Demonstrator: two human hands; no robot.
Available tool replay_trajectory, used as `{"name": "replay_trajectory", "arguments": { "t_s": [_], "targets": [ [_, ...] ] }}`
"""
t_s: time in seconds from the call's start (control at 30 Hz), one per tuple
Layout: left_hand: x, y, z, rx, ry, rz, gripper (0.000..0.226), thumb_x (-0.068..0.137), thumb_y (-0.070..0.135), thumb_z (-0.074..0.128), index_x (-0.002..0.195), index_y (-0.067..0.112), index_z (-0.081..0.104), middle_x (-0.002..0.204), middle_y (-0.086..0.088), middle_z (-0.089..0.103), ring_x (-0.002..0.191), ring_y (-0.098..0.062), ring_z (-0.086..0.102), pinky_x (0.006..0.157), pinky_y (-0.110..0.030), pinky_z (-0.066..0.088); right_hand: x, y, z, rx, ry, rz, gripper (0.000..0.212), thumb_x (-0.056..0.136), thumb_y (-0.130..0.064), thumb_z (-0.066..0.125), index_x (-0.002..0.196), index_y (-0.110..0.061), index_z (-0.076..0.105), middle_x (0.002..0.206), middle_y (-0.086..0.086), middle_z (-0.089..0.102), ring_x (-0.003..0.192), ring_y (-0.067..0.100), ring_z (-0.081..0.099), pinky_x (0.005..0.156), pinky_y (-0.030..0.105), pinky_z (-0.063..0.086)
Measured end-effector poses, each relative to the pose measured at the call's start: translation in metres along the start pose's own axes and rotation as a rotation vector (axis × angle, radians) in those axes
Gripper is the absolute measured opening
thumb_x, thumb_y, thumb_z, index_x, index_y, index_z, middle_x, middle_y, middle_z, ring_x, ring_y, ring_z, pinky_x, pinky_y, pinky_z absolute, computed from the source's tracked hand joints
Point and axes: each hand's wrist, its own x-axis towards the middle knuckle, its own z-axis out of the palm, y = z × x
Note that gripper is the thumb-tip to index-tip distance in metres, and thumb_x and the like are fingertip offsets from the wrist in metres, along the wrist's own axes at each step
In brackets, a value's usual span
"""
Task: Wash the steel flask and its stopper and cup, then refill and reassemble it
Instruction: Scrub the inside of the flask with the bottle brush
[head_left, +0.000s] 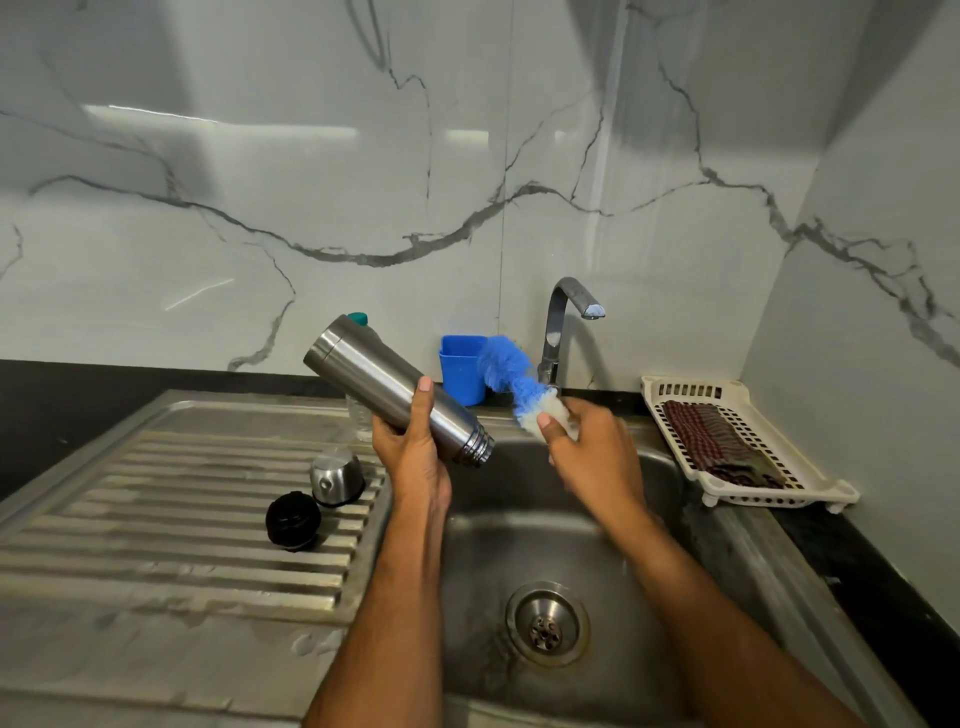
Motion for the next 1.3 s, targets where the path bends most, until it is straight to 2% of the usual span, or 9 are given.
{"name": "replay_trajectory", "arguments": {
  "t_s": [0.07,0.13,0.23,0.33,0.43,0.7,0.83,1.07,1.3],
  "targets": [
    [0.001,0.002,0.0,0.014,0.013,0.012,0.043,0.085,0.01,0.08,0.123,0.016,0.062,0.123,-0.008,0.071,0.1,-0.013,0.073,0.082,-0.028,0.06,0.017,-0.018,-0.005,-0.16,-0.033,-0.054,0.03,0.094,-0.044,0.062,0.111,-0.019,0.064,0.09,0.003,0.072,0.08,0.026,0.069,0.066,0.033,0.049],
    [0.004,0.005,-0.002,0.026,0.025,0.02,0.048,0.082,0.01,0.082,0.125,0.016,0.061,0.122,-0.006,0.072,0.102,-0.013,0.073,0.084,-0.029,0.06,0.035,-0.039,-0.008,-0.304,-0.022,-0.119,0.031,0.095,-0.043,0.064,0.108,-0.015,0.063,0.097,0.005,0.068,0.087,0.029,0.065,0.07,0.037,0.051],
    [0.008,0.01,-0.003,0.028,0.037,0.014,0.06,0.079,0.01,0.084,0.132,0.015,0.059,0.119,-0.001,0.073,0.1,-0.011,0.074,0.082,-0.03,0.061,0.065,-0.071,-0.008,-0.455,0.016,-0.213,0.024,0.092,-0.035,0.067,0.098,-0.012,0.064,0.092,0.006,0.066,0.078,0.025,0.06,0.064,0.035,0.048],
    [0.012,0.014,-0.004,0.019,0.056,0.011,0.065,0.079,0.008,0.083,0.138,0.016,0.055,0.119,0.002,0.071,0.098,-0.007,0.073,0.078,-0.027,0.062,0.093,-0.099,-0.005,-0.565,0.034,-0.269,0.018,0.09,-0.021,0.069,0.09,-0.011,0.054,0.085,0.004,0.058,0.074,0.021,0.054,0.061,0.033,0.04],
    [0.015,0.017,-0.004,-0.02,0.075,-0.001,0.065,0.081,0.008,0.082,0.138,0.019,0.054,0.119,0.002,0.069,0.094,-0.003,0.073,0.068,-0.02,0.059,0.121,-0.119,0.003,-0.72,0.045,-0.32,0.012,0.091,-0.013,0.066,0.092,-0.011,0.054,0.087,0.006,0.057,0.074,0.023,0.053,0.064,0.035,0.041],
    [0.021,0.017,-0.005,-0.104,0.105,-0.027,0.071,0.08,0.006,0.081,0.143,0.018,0.051,0.127,-0.001,0.068,0.1,-0.007,0.072,0.068,-0.021,0.058,0.173,-0.131,0.041,-1.02,-0.049,-0.379,0.01,0.093,-0.01,0.06,0.102,-0.008,0.063,0.088,0.008,0.057,0.081,0.028,0.061,0.071,0.039,0.047],
    [0.023,0.015,-0.004,-0.122,0.109,-0.04,0.07,0.079,0.006,0.082,0.142,0.017,0.053,0.128,-0.003,0.069,0.104,-0.012,0.072,0.071,-0.023,0.059,0.188,-0.126,0.065,-1.098,-0.139,-0.381,0.022,0.095,-0.012,0.058,0.115,-0.009,0.064,0.109,0.01,0.068,0.099,0.032,0.068,0.083,0.044,0.053],
    [0.027,0.013,-0.002,-0.131,0.099,-0.052,0.072,0.08,0.007,0.082,0.144,0.016,0.051,0.127,-0.004,0.07,0.102,-0.012,0.074,0.069,-0.023,0.059,0.2,-0.12,0.093,-1.15,-0.258,-0.395,0.024,0.097,-0.012,0.054,0.118,-0.009,0.063,0.115,0.011,0.068,0.103,0.034,0.066,0.089,0.05,0.055],
    [0.026,0.012,-0.001,-0.126,0.099,-0.056,0.072,0.08,0.008,0.081,0.144,0.018,0.05,0.128,-0.003,0.069,0.1,-0.009,0.074,0.07,-0.024,0.06,0.199,-0.132,0.068,-1.126,-0.144,-0.451,0.023,0.098,-0.013,0.051,0.117,-0.008,0.063,0.112,0.012,0.067,0.101,0.034,0.067,0.087,0.048,0.054]
  ]
}}
